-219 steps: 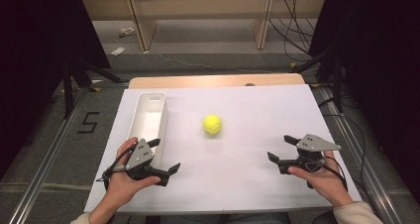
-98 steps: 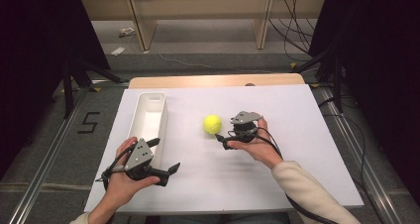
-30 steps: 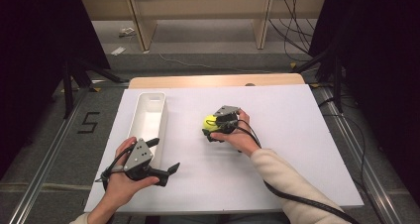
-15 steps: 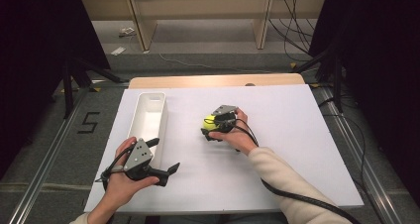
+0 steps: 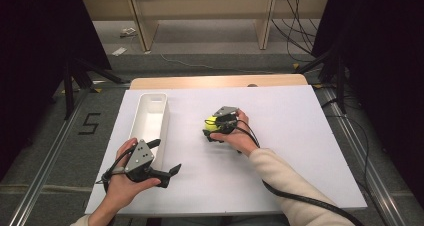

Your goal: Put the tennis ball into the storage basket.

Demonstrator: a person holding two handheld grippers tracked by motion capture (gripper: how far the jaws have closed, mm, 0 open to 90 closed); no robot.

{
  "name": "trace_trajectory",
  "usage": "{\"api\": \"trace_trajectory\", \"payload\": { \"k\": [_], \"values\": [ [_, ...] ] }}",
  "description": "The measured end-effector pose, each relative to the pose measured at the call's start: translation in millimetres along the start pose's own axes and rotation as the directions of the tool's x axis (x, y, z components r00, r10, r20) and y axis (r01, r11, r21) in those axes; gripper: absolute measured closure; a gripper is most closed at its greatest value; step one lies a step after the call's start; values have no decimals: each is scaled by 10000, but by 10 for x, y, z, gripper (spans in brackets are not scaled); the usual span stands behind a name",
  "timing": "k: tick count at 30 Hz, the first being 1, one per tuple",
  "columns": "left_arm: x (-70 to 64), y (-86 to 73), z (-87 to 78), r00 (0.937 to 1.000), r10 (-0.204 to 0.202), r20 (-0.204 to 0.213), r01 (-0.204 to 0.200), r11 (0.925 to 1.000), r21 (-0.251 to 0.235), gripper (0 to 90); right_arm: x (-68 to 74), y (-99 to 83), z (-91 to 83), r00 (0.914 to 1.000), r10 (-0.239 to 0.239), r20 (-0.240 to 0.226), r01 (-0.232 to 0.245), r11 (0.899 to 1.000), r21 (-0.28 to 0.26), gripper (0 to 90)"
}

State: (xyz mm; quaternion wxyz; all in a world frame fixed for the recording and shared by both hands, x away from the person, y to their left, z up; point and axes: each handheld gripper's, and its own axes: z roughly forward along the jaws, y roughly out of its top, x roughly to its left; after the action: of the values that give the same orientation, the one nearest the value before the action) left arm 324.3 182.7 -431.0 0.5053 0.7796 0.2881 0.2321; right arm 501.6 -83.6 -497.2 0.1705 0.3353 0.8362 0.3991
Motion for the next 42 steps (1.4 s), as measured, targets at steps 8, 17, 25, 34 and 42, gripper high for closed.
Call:
{"api": "trace_trajectory", "payload": {
  "k": [8, 17, 25, 34, 42],
  "values": [
    [2, -1, 0, 10000, 9, 35, -9, 10000, -11, 0, 7, -3, 2, 9998, 93, 174, -94, 10000, 21, 248],
    [1, -1, 2, 10000, 13, 53, -13, 10000, -4, 0, 14, 0, -4, 9998, -54, 195, 53, 10000, 51, 261],
    [3, 1, -1, 10000, 19, 40, -18, 10000, -31, 0, 10, 4, -10, 9998, 46, 175, -46, 10000, 8, 264],
    [3, 2, -1, 10000, 46, 56, -46, 10000, -33, 0, 4, 45, -58, 9999, 129, 82, -128, 9997, -213, 265],
    [2, 3, -4, 10000, 11, 45, -11, 10000, -52, 0, 9, 69, -104, 9999, 137, 33, -135, 9991, -398, 265]
  ]
}}
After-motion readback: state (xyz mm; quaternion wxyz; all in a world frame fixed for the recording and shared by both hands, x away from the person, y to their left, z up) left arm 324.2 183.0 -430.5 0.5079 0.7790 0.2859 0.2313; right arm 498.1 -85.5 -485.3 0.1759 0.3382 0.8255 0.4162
